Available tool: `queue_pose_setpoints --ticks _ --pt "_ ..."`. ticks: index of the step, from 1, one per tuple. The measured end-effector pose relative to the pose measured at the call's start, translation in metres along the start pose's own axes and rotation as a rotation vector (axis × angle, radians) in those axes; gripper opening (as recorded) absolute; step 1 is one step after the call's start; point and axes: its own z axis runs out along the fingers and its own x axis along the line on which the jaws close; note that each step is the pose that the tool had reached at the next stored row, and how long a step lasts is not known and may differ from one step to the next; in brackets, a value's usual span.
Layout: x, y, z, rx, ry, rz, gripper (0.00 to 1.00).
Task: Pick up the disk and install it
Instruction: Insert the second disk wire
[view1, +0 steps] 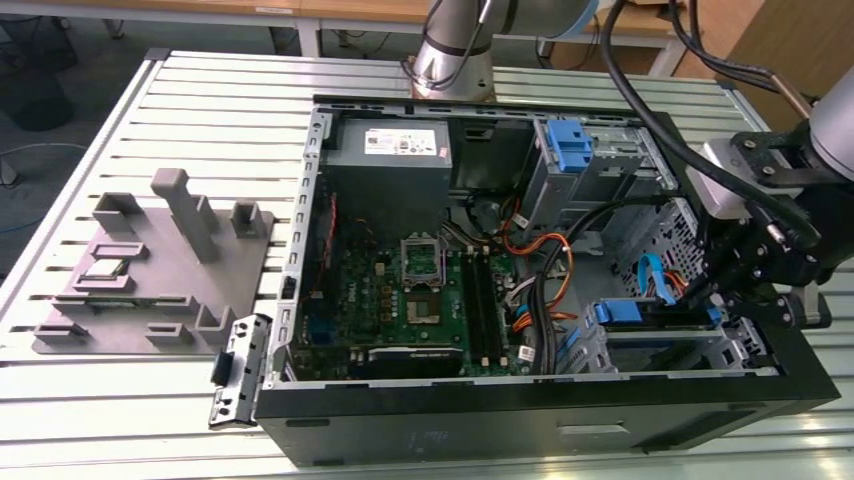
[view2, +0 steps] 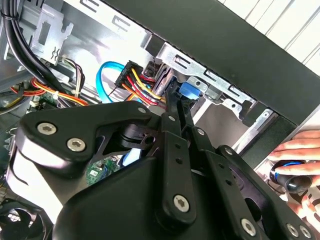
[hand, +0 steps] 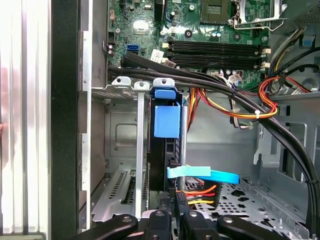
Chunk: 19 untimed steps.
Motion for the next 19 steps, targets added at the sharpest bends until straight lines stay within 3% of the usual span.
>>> queue_pose_setpoints --ticks 12,19 --pt "0.0 0.0 0.0001 0.0 -0.0002 0.0 0.16" --pt "-0.0004 -0.0004 -0.0078 0.0001 -0.0006 0.0 0.16"
